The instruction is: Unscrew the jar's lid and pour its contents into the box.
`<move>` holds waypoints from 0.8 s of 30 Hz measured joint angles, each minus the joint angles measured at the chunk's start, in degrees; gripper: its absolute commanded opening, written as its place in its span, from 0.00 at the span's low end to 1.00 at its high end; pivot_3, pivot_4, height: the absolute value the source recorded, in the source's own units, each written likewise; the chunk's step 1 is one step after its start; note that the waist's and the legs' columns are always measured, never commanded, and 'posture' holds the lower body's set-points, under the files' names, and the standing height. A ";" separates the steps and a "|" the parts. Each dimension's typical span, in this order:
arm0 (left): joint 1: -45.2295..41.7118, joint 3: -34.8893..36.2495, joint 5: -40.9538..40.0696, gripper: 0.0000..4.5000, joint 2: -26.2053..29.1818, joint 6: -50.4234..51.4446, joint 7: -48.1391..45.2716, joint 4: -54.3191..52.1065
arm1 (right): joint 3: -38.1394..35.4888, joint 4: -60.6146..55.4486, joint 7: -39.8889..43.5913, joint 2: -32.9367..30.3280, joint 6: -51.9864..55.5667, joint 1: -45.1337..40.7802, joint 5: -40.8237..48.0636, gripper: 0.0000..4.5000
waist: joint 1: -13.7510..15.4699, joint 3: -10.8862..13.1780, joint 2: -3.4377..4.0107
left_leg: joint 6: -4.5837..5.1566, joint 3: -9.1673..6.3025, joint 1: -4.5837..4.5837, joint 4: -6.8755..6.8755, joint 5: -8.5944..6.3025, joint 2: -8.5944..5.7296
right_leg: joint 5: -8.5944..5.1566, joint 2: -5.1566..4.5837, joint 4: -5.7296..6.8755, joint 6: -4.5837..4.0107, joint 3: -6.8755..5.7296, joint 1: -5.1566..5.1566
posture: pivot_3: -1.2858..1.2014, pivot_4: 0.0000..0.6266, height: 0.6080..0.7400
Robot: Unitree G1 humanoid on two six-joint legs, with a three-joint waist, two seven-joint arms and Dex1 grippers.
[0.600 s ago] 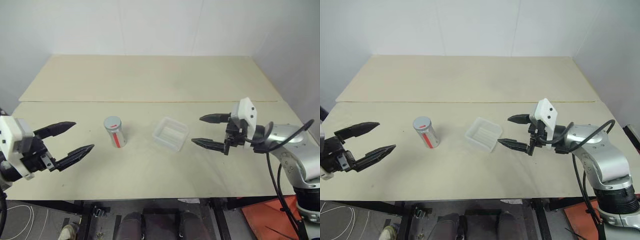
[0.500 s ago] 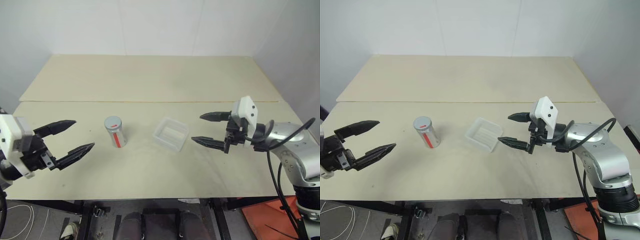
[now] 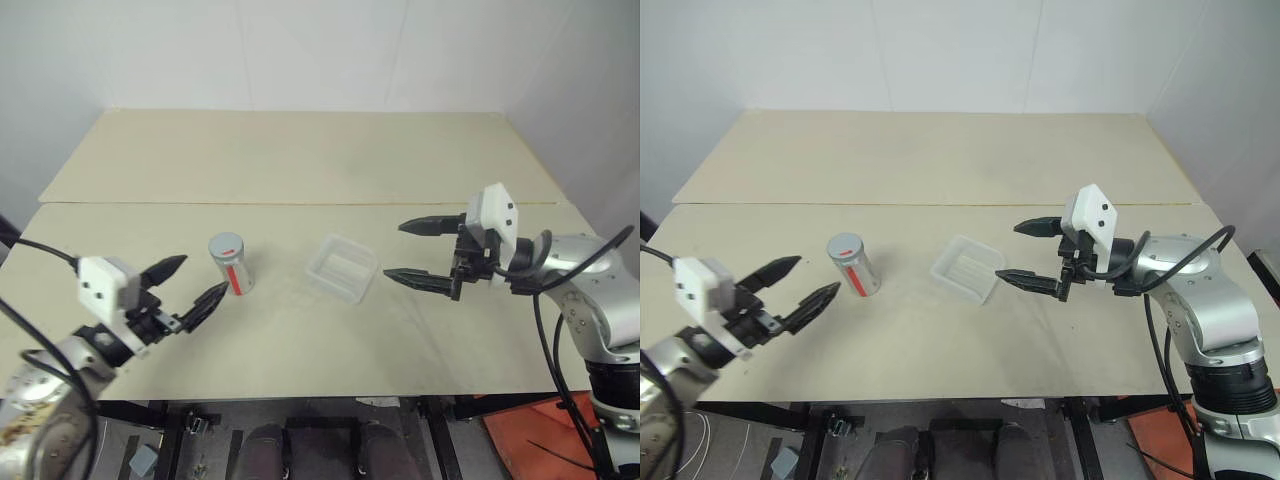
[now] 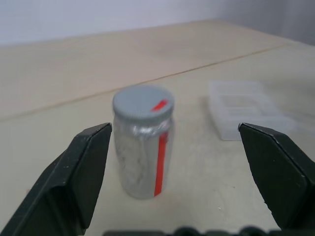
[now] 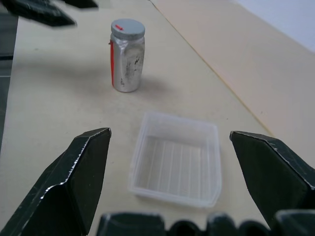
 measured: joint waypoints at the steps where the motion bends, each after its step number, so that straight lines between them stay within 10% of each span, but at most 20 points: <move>1: 0.09 -1.75 2.60 1.00 -1.87 -0.26 2.77 -0.34 | -0.02 0.29 0.64 -0.40 -0.24 -0.49 0.00 1.00 | 0.01 -0.01 0.01 | 0.00 0.00 0.04 -0.01 0.00 -0.01 | 0.00 -0.01 -0.01 0.00 0.01 0.03 | 0.52 0.24 1.00; 24: -11.76 -22.45 36.39 1.00 -24.61 -12.04 30.79 17.22 | -0.62 -0.28 3.44 -2.74 0.41 -1.73 0.72 1.00 | 0.60 0.00 -0.01 | 0.06 -0.08 -0.01 0.03 -0.02 -0.08 | 0.03 -0.07 -0.04 0.05 -0.01 0.07 | 0.52 0.24 1.00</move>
